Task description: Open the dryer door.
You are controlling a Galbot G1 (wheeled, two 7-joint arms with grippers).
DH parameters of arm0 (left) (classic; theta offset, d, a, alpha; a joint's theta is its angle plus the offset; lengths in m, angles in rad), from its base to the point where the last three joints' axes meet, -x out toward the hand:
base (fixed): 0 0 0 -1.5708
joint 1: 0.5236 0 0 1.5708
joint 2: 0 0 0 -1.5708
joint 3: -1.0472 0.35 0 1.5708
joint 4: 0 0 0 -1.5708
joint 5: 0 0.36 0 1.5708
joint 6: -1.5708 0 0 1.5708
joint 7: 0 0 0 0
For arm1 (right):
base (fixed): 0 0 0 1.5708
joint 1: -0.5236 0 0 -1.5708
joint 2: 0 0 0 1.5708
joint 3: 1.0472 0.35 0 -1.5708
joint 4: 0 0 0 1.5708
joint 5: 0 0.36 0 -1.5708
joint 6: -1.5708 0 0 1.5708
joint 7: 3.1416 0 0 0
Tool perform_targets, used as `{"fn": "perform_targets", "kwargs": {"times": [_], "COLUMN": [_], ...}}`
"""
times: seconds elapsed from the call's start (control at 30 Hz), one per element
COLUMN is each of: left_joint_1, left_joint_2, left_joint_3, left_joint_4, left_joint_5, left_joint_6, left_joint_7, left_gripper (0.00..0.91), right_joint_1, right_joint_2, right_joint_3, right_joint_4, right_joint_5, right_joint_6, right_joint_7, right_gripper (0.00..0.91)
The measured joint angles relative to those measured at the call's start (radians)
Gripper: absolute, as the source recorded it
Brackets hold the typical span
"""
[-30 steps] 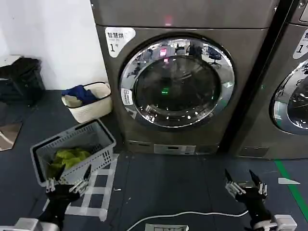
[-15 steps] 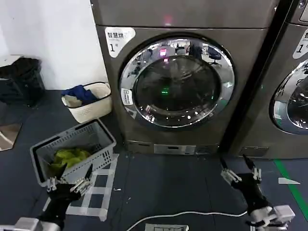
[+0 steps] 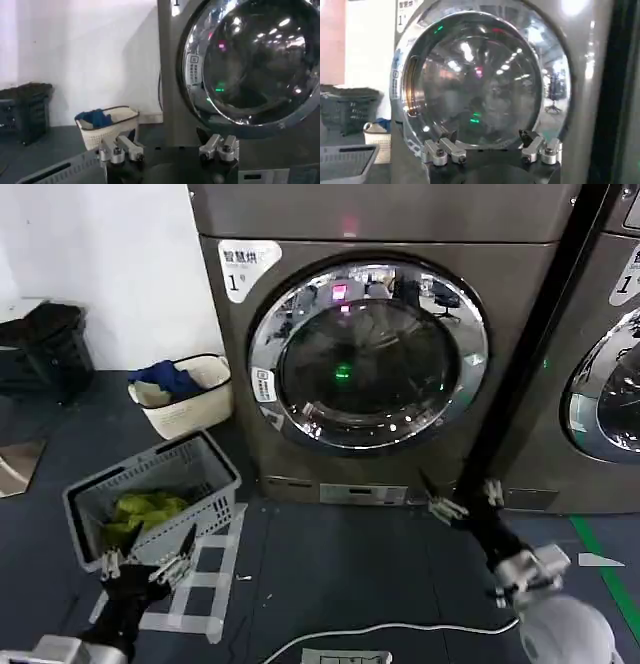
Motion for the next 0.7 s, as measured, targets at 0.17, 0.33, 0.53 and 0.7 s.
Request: {"fn": "perform_targets", "kwargs": {"times": [0.17, 0.33, 0.53, 0.7], "left_joint_1": [-0.004, -0.007, -0.008, -0.008], "left_joint_2": [-0.006, -0.009, -0.014, -0.021], "left_joint_3": [0.000, -0.002, -0.009, -0.010], "left_joint_4": [0.001, 0.002, 0.000, 0.000], "left_joint_5": [0.003, 0.005, 0.005, 0.010], "left_joint_6": [0.000, 0.000, -0.003, -0.009], "left_joint_7": [0.001, 0.002, 0.009, 0.014], "left_gripper": [0.907, 0.907, 0.907, 0.907], "right_joint_1": [0.092, 0.195, 0.323, 0.413], "right_joint_2": [-0.053, -0.091, -0.115, -0.128], "right_joint_3": [-0.062, -0.144, -0.239, -0.306], "right_joint_4": [-0.051, -0.101, -0.159, -0.202], "right_joint_5": [0.030, 0.034, 0.058, 0.077], "right_joint_6": [0.014, 0.015, 0.031, 0.034], "right_joint_7": [-0.012, -0.017, -0.039, -0.048], "right_gripper": [0.907, 0.907, 0.907, 0.907]}}
